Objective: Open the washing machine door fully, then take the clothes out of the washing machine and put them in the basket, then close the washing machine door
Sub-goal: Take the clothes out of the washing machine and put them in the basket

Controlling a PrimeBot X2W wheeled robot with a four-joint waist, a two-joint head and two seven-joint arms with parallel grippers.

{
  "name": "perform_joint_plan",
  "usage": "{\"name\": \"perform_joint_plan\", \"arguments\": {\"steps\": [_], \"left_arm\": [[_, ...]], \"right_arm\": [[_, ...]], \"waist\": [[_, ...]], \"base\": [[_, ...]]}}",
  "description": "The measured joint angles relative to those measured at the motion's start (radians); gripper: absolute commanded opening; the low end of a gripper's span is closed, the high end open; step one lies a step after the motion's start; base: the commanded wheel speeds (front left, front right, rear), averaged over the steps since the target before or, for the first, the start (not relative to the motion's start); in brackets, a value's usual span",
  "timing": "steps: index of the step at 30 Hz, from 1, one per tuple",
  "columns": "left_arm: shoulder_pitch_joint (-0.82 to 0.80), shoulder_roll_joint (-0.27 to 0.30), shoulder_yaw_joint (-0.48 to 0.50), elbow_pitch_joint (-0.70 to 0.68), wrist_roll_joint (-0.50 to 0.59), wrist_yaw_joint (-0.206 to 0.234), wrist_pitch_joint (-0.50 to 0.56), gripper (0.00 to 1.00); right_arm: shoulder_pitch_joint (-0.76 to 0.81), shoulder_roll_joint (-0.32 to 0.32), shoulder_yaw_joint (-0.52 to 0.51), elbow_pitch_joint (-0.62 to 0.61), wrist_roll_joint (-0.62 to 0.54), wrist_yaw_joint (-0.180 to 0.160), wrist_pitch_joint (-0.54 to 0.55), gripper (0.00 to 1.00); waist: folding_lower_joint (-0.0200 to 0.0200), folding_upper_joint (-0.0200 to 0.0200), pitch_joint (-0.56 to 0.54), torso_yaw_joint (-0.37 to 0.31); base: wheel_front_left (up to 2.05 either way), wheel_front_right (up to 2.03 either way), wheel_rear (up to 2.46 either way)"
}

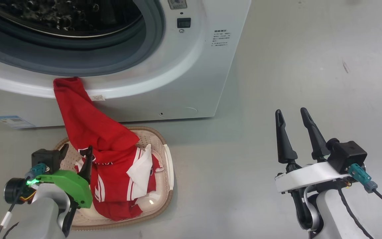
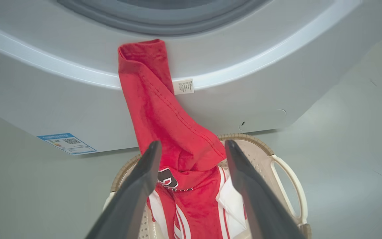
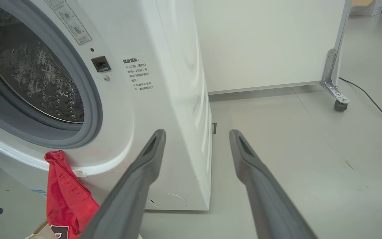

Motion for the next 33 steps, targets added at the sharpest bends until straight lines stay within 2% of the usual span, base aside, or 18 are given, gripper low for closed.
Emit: {"name": "perform_joint_plan", "arguments": {"steps": [12,22,26,33], "left_arm": [[0.038,-0.019,0.035,-0.091,-0.006,0.000,-0.009,1.00],[0.090,-0.029,0.110,-0.332,0.011,0.032,-0.009,1.00],[0.139,-0.049,0.133,-0.423,0.031,0.044,-0.011,1.00],[0.224,-0.057,0.148,-0.491,0.063,0.050,-0.012,1.00]], "right_arm": [[0.049,-0.002,-0.032,0.003,-0.007,0.010,0.000,1.00],[0.083,-0.002,-0.052,-0.009,-0.007,0.018,0.000,1.00],[0.098,-0.001,-0.063,-0.010,-0.007,0.019,0.000,1.00],[0.125,-0.001,-0.069,-0.010,-0.015,0.027,0.000,1.00]], "waist": [[0.0000,0.0000,-0.107,0.080],[0.0000,0.0000,-0.145,0.100],[0.0000,0.0000,-0.158,0.104],[0.0000,0.0000,-0.180,0.110]], "base": [[0.00,0.00,0.00],[0.00,0.00,0.00],[0.00,0.00,0.00],[0.00,0.00,0.00]]}}
